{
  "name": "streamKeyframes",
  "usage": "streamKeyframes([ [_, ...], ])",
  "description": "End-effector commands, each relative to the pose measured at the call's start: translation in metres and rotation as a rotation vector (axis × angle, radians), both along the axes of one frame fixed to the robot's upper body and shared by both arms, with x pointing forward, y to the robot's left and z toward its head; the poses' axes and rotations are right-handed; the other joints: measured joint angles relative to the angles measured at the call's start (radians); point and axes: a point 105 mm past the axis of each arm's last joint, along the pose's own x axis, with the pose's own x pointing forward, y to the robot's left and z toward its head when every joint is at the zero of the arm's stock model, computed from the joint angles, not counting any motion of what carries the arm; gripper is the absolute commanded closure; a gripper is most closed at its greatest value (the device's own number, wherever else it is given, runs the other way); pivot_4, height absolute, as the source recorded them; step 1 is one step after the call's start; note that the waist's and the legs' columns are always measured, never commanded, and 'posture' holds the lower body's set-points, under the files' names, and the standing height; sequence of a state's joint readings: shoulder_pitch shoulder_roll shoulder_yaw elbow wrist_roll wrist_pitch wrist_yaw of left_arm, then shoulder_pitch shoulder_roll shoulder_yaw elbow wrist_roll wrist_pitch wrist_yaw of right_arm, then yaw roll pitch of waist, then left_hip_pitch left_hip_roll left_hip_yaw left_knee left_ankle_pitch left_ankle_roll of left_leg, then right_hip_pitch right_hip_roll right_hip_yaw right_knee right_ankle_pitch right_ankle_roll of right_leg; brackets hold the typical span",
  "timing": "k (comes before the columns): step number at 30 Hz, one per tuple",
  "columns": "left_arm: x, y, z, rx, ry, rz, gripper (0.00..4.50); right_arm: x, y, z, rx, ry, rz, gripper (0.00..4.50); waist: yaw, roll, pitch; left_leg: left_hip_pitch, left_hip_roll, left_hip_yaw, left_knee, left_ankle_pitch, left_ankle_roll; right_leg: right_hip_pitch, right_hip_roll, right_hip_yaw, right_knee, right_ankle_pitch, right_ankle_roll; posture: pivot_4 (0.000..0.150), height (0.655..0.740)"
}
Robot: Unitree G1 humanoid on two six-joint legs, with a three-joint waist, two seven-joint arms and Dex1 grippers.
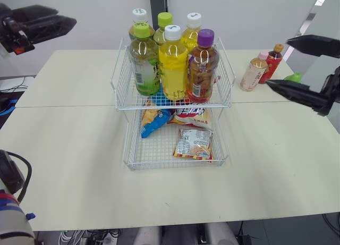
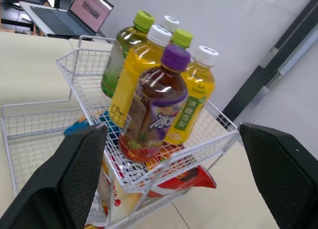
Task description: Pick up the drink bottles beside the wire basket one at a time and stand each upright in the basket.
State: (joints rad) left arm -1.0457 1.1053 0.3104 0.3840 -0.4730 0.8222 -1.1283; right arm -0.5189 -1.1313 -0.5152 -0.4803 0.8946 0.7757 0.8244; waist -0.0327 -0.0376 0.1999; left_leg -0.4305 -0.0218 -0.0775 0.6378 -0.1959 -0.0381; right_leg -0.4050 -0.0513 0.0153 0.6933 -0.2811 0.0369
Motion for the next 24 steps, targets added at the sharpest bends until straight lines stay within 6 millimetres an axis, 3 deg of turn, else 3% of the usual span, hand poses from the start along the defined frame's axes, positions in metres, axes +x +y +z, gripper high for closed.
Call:
streamKeyframes([
  [1, -0.003, 0.022, -0.009, 0.054, -0.05, 0.132, 0.03, 0.008, -0.019, 0.003, 0.011, -0.046, -0.058, 0.0, 0.0, 0.0, 0.0, 0.0, 0.0, 0.0, 0.0, 0.0, 0.0, 0.0, 0.0, 0.0, 0.001, 0.0, 0.0, 0.15, 0.74],
  [3, 0.0, 0.037, -0.03, 0.052, -0.039, 0.216, 0.03, 0.018, -0.031, -0.003, 0.028, -0.046, -0.106, 0.0, 0.0, 0.0, 0.0, 0.0, 0.0, 0.0, 0.0, 0.0, 0.0, 0.0, 0.0, 0.0, 0.001, 0.0, 0.0, 0.15, 0.74],
  [6, 0.005, 0.062, -0.071, 0.053, -0.056, 0.392, 0.03, 0.041, -0.052, -0.029, 0.04, -0.022, -0.203, 0.0, 0.002, 0.0, -0.001, 0.001, 0.0, 0.0, 0.0, 0.0, 0.0, 0.0, -0.002, 0.001, 0.001, 0.0, 0.0, 0.15, 0.74],
  [11, 0.007, 0.068, -0.121, 0.024, -0.061, 0.509, 0.03, 0.075, -0.075, -0.075, 0.06, -0.084, -0.384, 0.0, 0.007, 0.0, -0.001, 0.0, 0.0, 0.0, 0.002, 0.0, 0.0, 0.0, -0.003, 0.001, 0.002, 0.0, 0.0, 0.15, 0.74],
  [16, 0.007, 0.062, -0.172, 0.119, -0.037, 0.64, 0.03, 0.099, -0.093, -0.111, 0.135, -0.14, -0.557, 0.0, 0.007, 0.0, -0.001, 0.0, -0.001, 0.0, 0.002, 0.0, 0.0, -0.001, -0.003, 0.001, 0.002, 0.0, 0.0, 0.15, 0.74],
  [24, -0.004, 0.061, -0.212, 0.06, -0.031, 0.764, 0.03, 0.119, -0.101, -0.149, 0.196, -0.123, -0.68, 0.0, 0.006, 0.0, -0.001, 0.0, -0.001, 0.0, 0.002, 0.0, 0.0, 0.0, -0.002, 0.001, 0.003, 0.0, 0.0, 0.15, 0.74],
])
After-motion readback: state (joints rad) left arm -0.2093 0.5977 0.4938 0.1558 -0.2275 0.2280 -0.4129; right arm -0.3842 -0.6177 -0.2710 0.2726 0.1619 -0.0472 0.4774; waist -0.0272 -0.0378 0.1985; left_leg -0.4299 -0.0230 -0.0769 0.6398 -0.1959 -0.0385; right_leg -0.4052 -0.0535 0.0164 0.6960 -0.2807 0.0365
